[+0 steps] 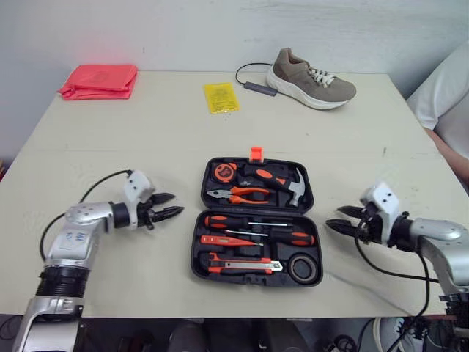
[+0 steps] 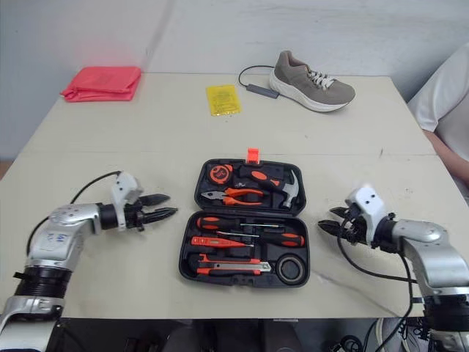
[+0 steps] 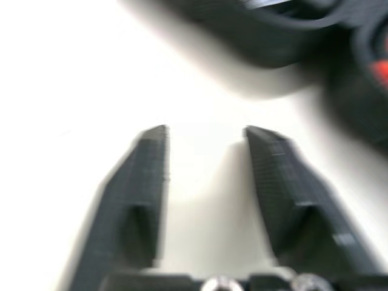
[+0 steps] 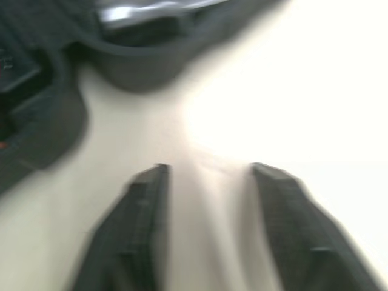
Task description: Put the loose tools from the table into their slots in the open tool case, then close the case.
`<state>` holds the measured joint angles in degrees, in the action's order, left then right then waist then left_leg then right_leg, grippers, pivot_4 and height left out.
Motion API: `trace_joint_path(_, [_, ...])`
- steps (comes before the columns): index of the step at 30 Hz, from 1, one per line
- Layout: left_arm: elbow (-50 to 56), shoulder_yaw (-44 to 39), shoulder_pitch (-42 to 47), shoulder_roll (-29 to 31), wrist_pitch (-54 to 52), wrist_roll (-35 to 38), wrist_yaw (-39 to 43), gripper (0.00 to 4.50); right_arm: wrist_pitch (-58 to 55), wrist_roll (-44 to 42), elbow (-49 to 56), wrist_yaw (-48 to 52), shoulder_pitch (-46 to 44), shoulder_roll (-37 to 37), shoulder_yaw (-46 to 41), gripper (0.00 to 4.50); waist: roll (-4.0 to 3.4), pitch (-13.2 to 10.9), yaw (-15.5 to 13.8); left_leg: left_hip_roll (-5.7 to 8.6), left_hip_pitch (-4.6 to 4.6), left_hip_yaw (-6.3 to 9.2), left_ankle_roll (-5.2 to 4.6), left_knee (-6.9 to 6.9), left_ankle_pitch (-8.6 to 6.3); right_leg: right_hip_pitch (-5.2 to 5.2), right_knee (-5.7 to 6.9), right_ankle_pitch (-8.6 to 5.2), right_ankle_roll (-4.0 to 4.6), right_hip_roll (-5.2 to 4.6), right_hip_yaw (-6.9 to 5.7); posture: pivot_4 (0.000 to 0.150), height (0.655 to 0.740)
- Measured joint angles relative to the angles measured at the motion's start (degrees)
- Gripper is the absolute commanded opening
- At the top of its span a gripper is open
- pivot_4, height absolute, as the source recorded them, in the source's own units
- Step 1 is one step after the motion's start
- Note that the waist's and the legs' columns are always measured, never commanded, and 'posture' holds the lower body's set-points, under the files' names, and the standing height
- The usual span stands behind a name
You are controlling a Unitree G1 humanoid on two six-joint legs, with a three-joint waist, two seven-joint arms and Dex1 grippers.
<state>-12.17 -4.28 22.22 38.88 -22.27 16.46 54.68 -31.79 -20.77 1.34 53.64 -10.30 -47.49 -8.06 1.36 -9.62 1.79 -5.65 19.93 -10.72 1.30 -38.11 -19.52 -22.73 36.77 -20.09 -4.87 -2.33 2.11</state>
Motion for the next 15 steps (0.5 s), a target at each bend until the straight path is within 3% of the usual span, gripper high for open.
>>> trace_joint_path(2, [0.6, -1.6, 1.7, 1.0, -7.7, 2.8, -0.5, 4.04, -11.5, -4.2, 2.9, -1.6, -0.5, -2.2, -2.4, 4.41, 0.00, 0.0, 0.0, 0.02, 0.20, 0.00, -0.04, -0.09, 0.05, -0.22, 0.16, 0.00, 0.00, -0.03, 0.03, 0.150, 0.7400])
trace_joint_path(3, [0.9, -2.2, 3.3, 1.8, -12.4, 4.1, -1.2, 4.48, -17.9, -6.9, 4.1, -2.2, -1.7, -2.9, -4.0, 4.50, 0.04, 0.0, 0.0, 0.03, 0.33, 0.04, -0.03, -0.09, 0.13, -0.38, 0.20, 0.02, -0.03, -0.03, 0.03, 0.150, 0.7400])
trace_joint_path(6, [3.0, -2.3, 9.1, 3.6, -25.9, 7.1, -2.6, 4.48, -34.9, -14.8, 6.8, -4.9, -7.8, -2.9, -8.0, 4.50, 0.04, 0.0, 0.0, 0.08, 0.39, 0.04, 0.00, -0.08, 0.17, -0.52, 0.29, 0.02, -0.03, -0.02, 0.05, 0.150, 0.7400])
trace_joint_path(10, [6.3, 1.2, 14.7, 2.6, -37.8, 8.9, -4.3, 4.48, -50.6, -18.3, 6.4, -11.3, -18.4, 1.5, -10.0, 4.50, 0.03, 0.0, 0.0, 0.18, 0.43, -0.01, 0.01, -0.04, 0.17, -0.61, 0.29, 0.02, -0.03, 0.01, 0.06, 0.150, 0.7400])
trace_joint_path(15, [5.0, 5.0, 17.3, -1.3, -42.9, 8.7, -8.1, 4.48, -58.5, -16.2, 1.7, -19.2, -26.8, 7.6, -10.0, 4.50, 0.03, 0.0, 0.1, 0.36, 0.68, -0.13, 0.07, -0.07, 0.24, -0.98, 0.44, 0.02, -0.03, 0.03, 0.15, 0.150, 0.7400])
